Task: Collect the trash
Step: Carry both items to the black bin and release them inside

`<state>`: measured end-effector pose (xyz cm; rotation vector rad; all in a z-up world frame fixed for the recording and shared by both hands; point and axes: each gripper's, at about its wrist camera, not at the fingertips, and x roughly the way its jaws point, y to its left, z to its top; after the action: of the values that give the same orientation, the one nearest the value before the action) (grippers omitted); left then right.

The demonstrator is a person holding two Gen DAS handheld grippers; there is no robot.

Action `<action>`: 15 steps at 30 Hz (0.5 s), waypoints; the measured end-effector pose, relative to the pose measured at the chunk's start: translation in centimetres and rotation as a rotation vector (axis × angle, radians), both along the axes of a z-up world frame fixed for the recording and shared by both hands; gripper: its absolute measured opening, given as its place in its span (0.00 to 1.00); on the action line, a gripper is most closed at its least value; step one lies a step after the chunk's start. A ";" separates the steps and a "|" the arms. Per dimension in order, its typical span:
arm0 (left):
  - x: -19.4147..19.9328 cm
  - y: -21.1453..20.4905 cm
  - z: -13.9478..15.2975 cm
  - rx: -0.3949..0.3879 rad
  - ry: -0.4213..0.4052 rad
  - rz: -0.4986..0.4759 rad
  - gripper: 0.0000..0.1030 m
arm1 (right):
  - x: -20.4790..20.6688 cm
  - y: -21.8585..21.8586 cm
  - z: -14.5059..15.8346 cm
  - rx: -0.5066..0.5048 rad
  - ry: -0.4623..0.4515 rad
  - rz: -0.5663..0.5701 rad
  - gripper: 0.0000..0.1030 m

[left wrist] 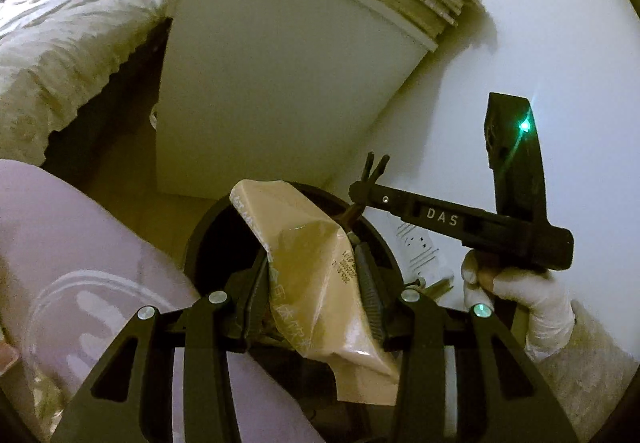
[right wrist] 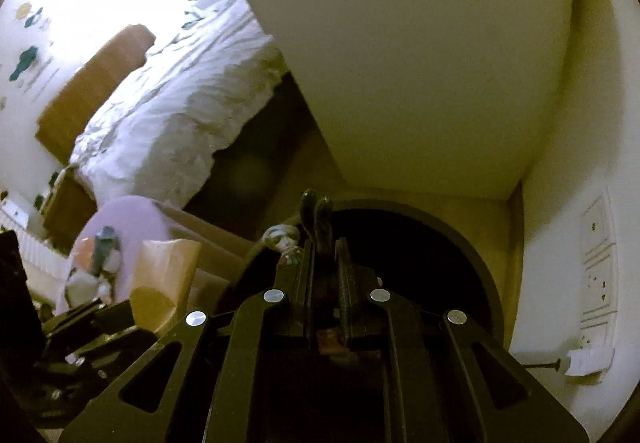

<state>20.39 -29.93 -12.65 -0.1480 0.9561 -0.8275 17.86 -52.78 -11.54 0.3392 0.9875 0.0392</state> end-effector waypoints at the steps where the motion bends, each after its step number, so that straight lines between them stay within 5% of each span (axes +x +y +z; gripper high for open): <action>1: 0.1 -0.2 -0.3 0.004 0.006 -0.002 0.41 | 0.1 0.2 -0.3 0.000 0.005 -0.004 0.11; 6: 0.6 -1.3 -1.2 0.022 0.026 -0.019 0.44 | 0.1 -0.9 -1.7 0.016 0.041 -0.026 0.11; 8: 0.4 -1.9 -1.2 0.042 0.014 -0.036 0.56 | 0.3 -1.1 -2.0 0.023 0.060 -0.036 0.13; 10: -0.1 -2.3 -0.9 0.072 -0.019 -0.041 0.77 | 0.3 -1.4 -2.2 0.015 0.077 -0.042 0.28; 12: -0.9 -2.3 -0.2 0.078 -0.076 -0.041 0.87 | 0.0 -1.6 -1.9 0.017 0.067 -0.056 0.59; 15: -1.7 -2.2 0.4 0.079 -0.098 -0.052 0.89 | -0.4 -1.5 -1.2 0.022 0.052 -0.065 0.64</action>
<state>18.73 -32.12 -12.21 -0.0137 0.9021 -0.8361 17.50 -54.31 -12.76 0.3943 1.0278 -0.0180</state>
